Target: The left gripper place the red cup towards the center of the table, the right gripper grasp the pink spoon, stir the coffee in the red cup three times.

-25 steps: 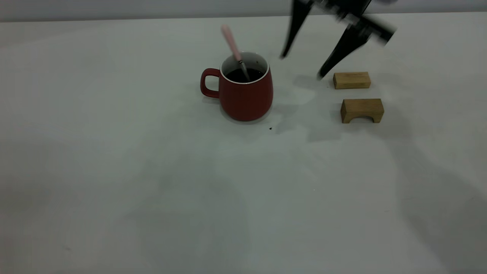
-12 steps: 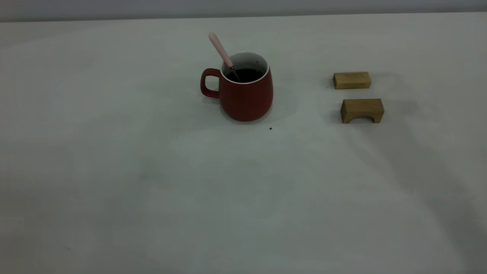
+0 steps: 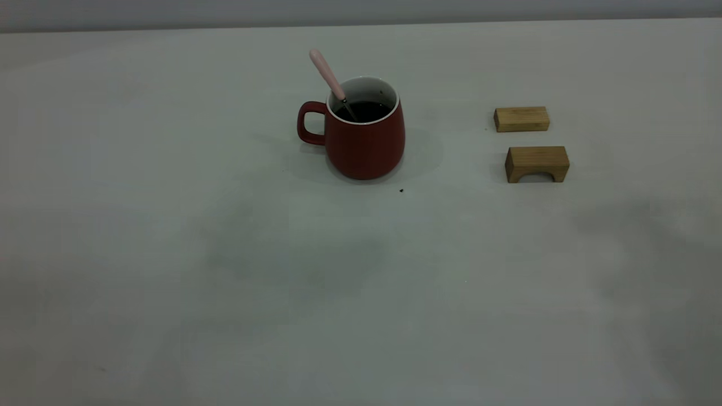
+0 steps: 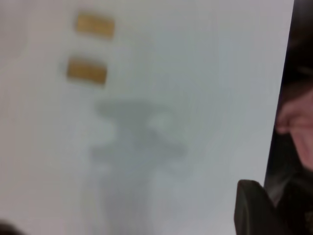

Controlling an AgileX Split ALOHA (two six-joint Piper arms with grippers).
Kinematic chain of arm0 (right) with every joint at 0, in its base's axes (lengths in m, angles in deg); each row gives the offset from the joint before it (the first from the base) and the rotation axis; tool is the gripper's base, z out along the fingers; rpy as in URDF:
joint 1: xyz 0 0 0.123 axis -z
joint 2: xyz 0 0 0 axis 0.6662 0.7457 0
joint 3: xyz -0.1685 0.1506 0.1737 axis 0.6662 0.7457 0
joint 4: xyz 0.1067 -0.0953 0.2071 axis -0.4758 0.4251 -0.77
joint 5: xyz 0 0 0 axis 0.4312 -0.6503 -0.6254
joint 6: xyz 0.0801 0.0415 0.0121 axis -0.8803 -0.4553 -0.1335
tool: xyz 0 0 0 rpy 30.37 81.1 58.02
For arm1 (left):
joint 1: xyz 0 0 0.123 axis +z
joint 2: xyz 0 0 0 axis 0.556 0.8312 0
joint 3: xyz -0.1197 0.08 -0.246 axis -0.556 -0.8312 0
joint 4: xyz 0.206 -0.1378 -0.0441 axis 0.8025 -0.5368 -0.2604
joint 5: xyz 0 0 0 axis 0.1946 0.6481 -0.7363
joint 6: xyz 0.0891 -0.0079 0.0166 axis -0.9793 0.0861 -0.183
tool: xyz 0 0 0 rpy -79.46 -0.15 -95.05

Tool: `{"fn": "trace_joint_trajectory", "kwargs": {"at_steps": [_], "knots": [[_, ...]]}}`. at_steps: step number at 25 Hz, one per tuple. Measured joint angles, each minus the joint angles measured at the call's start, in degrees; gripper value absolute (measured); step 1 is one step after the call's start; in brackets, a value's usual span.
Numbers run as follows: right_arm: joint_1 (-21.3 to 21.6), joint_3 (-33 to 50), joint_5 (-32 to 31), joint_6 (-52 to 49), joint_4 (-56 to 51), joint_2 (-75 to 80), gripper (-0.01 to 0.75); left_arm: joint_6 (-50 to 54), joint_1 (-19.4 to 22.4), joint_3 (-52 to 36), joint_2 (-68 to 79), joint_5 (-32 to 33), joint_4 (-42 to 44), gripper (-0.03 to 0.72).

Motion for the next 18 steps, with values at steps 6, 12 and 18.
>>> {"fn": "trace_joint_trajectory", "kwargs": {"at_steps": [6, 12, 18], "knots": [[1.3, 14.4, 0.6, 0.0, -3.9, -30.1, 0.187, 0.0, 0.0, 0.0, 0.0, 0.0, 0.0, 0.355], [8.1, 24.8, 3.4, -0.1, -5.8, -54.8, 0.195, 0.0, 0.0, 0.0, 0.0, 0.0, 0.0, 0.355], [8.9, 36.9, 7.1, -0.1, -7.5, -68.5, 0.202, 0.0, 0.0, 0.0, 0.0, 0.0, 0.0, 0.355]]}}
